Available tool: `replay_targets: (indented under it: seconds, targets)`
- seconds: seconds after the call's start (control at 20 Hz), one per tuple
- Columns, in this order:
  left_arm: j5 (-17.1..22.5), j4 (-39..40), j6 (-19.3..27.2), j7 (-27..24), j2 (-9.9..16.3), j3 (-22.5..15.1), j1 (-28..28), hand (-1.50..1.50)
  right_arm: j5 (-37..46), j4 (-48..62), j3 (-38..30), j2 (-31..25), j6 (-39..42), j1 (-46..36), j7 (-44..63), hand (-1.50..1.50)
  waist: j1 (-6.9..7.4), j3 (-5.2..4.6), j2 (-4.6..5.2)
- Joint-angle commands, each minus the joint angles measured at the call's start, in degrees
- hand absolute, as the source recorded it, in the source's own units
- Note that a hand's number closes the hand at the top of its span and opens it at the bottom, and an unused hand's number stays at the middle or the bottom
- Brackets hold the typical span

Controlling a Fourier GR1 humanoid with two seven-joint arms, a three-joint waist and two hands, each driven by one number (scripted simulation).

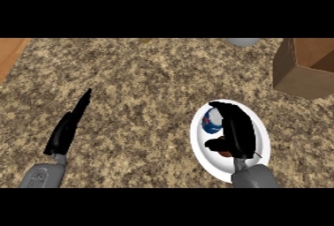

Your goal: Pick the can from the plate and place it in the cardboard box

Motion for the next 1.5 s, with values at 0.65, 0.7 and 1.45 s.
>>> replay_targets:
  seconds: [0.65, 0.7, 1.45]
  targets:
    - [0.27, -5.08, -2.77, 3.96, 0.27, 1.36, 0.49, 0.00, 12.83, -2.65, 0.07, -0.78, -18.87, 4.30, 4.26, 1.50, -0.06, 0.42, 0.43]
    - [0.35, 3.98, -2.40, -0.67, 1.26, 3.74, -4.07, 0.00, 14.20, 1.89, -1.95, 0.89, -8.57, -5.96, 8.21, 1.50, -0.05, 0.38, 0.60]
    - [-1.41, -0.67, -1.24, 0.97, -0.46, 1.50, -0.61, 0.00, 12.11, 13.39, -10.71, -5.45, 30.81, -41.36, 20.52, 1.50, 0.41, 0.36, 0.46]
